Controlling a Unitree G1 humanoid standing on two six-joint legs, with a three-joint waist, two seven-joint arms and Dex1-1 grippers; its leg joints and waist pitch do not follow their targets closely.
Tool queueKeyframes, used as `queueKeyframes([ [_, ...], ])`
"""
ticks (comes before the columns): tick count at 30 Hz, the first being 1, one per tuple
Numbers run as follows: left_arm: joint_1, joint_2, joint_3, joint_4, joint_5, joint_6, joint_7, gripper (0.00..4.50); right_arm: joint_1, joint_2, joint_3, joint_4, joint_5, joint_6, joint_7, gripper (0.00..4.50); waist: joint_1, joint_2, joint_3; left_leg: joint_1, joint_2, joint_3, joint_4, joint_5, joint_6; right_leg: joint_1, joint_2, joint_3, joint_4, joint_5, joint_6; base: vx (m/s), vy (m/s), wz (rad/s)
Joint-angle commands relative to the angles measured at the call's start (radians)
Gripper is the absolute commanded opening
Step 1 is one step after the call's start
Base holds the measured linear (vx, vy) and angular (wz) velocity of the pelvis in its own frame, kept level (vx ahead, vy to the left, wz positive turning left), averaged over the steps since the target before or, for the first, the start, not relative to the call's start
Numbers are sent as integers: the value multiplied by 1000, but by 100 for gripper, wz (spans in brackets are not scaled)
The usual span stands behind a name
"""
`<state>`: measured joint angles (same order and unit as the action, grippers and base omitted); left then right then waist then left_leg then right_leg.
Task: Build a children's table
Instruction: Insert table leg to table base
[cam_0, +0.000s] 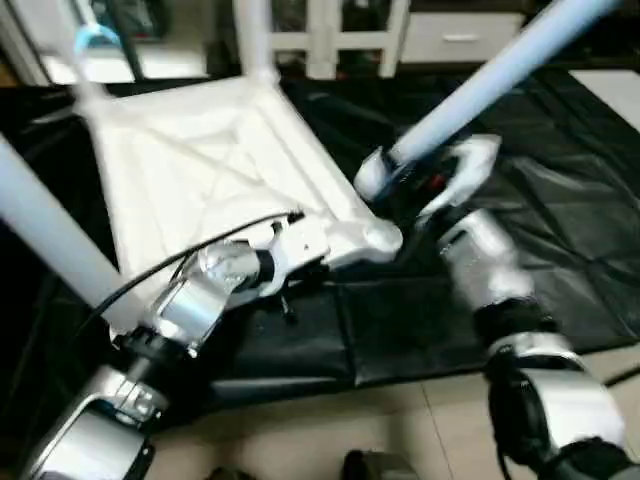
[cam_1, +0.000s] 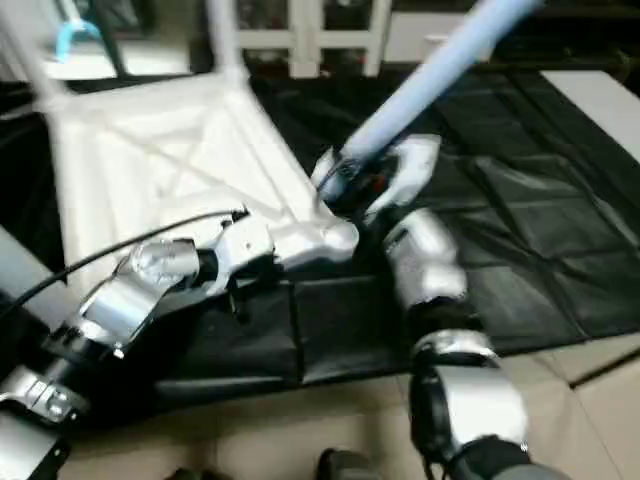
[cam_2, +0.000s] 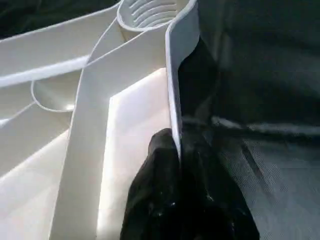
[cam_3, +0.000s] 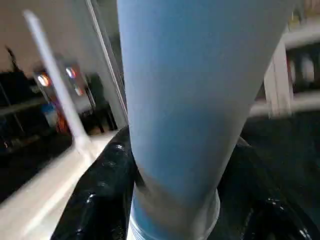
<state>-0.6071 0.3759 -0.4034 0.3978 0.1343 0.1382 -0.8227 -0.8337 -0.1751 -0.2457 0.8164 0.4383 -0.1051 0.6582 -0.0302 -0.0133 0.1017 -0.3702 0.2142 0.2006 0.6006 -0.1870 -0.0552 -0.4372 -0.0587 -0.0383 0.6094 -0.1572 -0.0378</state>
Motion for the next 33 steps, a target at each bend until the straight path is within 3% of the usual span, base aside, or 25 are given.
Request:
queueKeyframes([
  [1, 20, 2, -11, 22, 12, -38, 3, 46, 10, -39, -5, -52, -1, 43, 25, 189, 6, 4, -101, 16, 14, 0, -54, -151, 69, 73, -52, 38, -60, -117, -280, 0, 0, 0],
  [3, 21, -14, 30, 2, -44, -44, -23, 58, 51, -86, 45, -104, -56, 74, 77, 189, 15, 5, -102, 16, 11, 1, -52, -159, 51, 73, -52, 39, -62, -146, -266, 0, 0, 0],
  [4, 12, -44, 101, -30, -115, -37, -16, 64, 110, -142, 93, -163, -112, 102, 116, 189, 19, 1, -105, 10, 7, 0, -50, -136, 51, 78, -51, 40, -59, -123, -262, 0, 0, 0],
  [5, 12, -44, 101, -30, -115, -37, -16, 75, 110, -142, 93, -163, -112, 102, 116, 189, 27, 3, -108, 14, 7, 1, -47, -125, 52, 78, -51, 40, -59, -105, -262, 0, 0, 0],
  [6, 0, -56, 141, -41, -153, -44, -5, 87, 148, -168, 107, -208, -119, 137, 120, 189, 29, 0, -108, 6, 4, 0, -47, -109, 61, 81, -51, 40, -56, -81, -268, 0, 0, 0],
  [8, -8, -60, 172, -55, -190, -53, -10, 98, 178, -188, 115, -246, -117, 172, 116, 189, 35, -3, -112, 5, 5, -1, -45, -101, 72, 82, -52, 40, -52, -62, -270, 0, 0, 0],
  [10, -15, -51, 213, -75, -243, -51, -34, 118, 211, -207, 128, -287, -122, 205, 99, 188, 40, 9, -110, 5, 4, -5, -45, -108, 74, 81, -52, 37, -54, -77, -263, 0, 0, 0],
  [11, -15, -45, 217, -79, -251, -52, -44, 118, 215, -208, 130, -291, -124, 207, 93, 188, 37, 2, -111, 4, 3, -4, -44, -109, 73, 82, -51, 37, -54, -80, -261, 0, 0, 0],
  [12, -13, -48, 245, -95, -286, -36, -50, 131, 218, -210, 131, -305, -125, 218, 87, 188, 39, 21, -111, 5, 3, -7, -45, -110, 69, 80, -52, 36, -53, -82, -261, 0, 0, 0],
  [13, -12, -52, 264, -106, -311, -25, -54, 139, 221, -211, 131, -315, -125, 224, 83, 188, 35, 10, -111, 5, 2, -4, -43, -112, 68, 81, -47, 36, -55, -74, -260, 0, 0, 0],
  [14, -7, -69, 329, -140, -388, 5, -51, 142, 235, -217, 144, -360, -137, 258, 78, 188, 36, 28, -111, 9, 3, -5, -44, -111, 65, 78, -46, 34, -54, -54, -267, 0, 0, 0],
  [15, -8, -81, 358, -151, -421, 23, -39, 142, 242, -221, 154, -381, -141, 275, 82, 188, 34, 23, -111, 7, 2, -4, -43, -112, 64, 81, -44, 35, -51, -40, -272, 0, 0, 0],
  [17, -32, -139, 470, -203, -561, 97, 31, 156, 263, -247, 202, -460, -156, 351, 122, 188, 38, 24, -112, 5, 0, -4, -42, -114, 68, 87, -43, 35, -48, -23, -283, 0, 0, 0],
  [18, -34, -141, 474, -205, -567, 100, 35, 179, 264, -248, 204, -463, -157, 355, 124, 188, 42, 20, -112, 4, -1, -5, -40, -129, 77, 85, -45, 33, -56, -67, -279, 0, 0, 0],
  [19, -41, -202, 527, -275, -674, 154, 116, 185, 280, -273, 249, -516, -168, 409, 166, 188, 45, 11, -111, 2, 1, -5, -39, -137, 74, 89, -46, 33, -55, -102, -270, 0, 0, 0],
  [20, -38, -217, 534, -296, -699, 168, 137, 188, 284, -278, 262, -528, -169, 423, 177, 188, 52, 21, -108, 3, 3, -6, -40, -141, 69, 88, -49, 33, -56, -116, -272, 0, 0, 0],
  [26, -69, -293, 541, -417, -813, 243, 227, 229, 262, -299, 353, -620, -164, 580, 209, 188, 70, 17, -110, 5, 4, -9, -41, -136, 69, 80, -46, 29, -62, -168, -226, 0, 0, 0],
  [29, -101, -297, 538, -461, -836, 319, 232, 251, 220, -292, 389, -603, -195, 608, 224, 188, 72, 28, -109, 6, 3, -12, -39, -135, 48, 77, -45, 28, -63, -181, -214, 0, 0, 0],
  [32, -104, -295, 538, -468, -858, 334, 230, 274, 206, -295, 412, -588, -228, 596, 228, 188, 76, 23, -111, 3, 1, -11, -36, -117, 46, 80, -47, 30, -58, -161, -211, 0, 0, 0],
  [33, -107, -298, 537, -465, -864, 336, 240, 283, 196, -302, 431, -582, -249, 593, 232, 188, 73, 8, -113, 1, 0, -9, -35, -105, 53, 82, -45, 30, -58, -152, -209, 0, 0, 0],
])
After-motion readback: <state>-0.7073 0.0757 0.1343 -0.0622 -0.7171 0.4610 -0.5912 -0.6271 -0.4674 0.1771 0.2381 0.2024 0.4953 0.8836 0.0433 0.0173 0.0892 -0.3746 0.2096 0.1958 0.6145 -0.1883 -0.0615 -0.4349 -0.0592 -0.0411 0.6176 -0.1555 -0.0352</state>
